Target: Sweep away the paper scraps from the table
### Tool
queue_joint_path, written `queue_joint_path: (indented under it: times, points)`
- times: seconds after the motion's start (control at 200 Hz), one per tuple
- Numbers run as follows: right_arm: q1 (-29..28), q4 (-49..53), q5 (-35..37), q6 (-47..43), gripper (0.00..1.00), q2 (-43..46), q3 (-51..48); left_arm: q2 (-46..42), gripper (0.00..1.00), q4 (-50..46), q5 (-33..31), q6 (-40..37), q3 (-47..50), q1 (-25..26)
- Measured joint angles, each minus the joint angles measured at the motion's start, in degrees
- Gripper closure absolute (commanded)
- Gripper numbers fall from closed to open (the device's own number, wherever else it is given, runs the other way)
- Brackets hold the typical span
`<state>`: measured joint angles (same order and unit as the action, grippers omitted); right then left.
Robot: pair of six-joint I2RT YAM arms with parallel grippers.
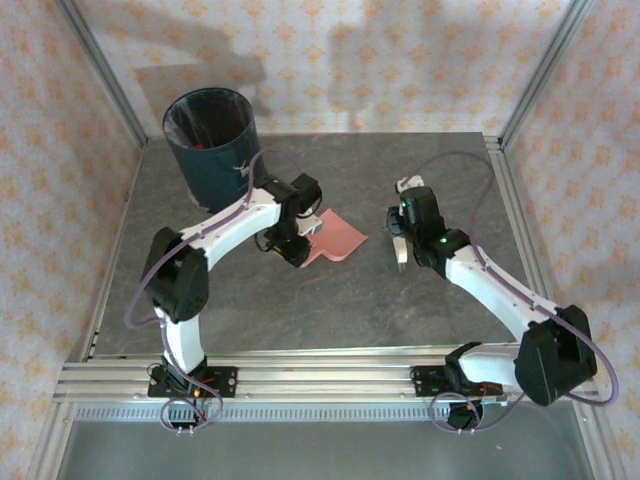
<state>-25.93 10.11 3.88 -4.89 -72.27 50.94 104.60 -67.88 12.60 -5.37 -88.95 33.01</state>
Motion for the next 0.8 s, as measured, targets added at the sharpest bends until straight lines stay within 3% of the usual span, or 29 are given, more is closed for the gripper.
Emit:
queue_joint_path:
  times: [0.41,0.801]
  points:
    - [-0.33,-7.06,-5.46,-14.69,1.0,-10.8,4.63,-25.73,0.6,3.26,-1.68,8.04,11.54,0.0]
    - [-6.54,-12.59,-5.73,-26.27,1.0,-17.81,7.08,-32.87,0.59,6.93,-3.39,14.99,19.32,-0.02]
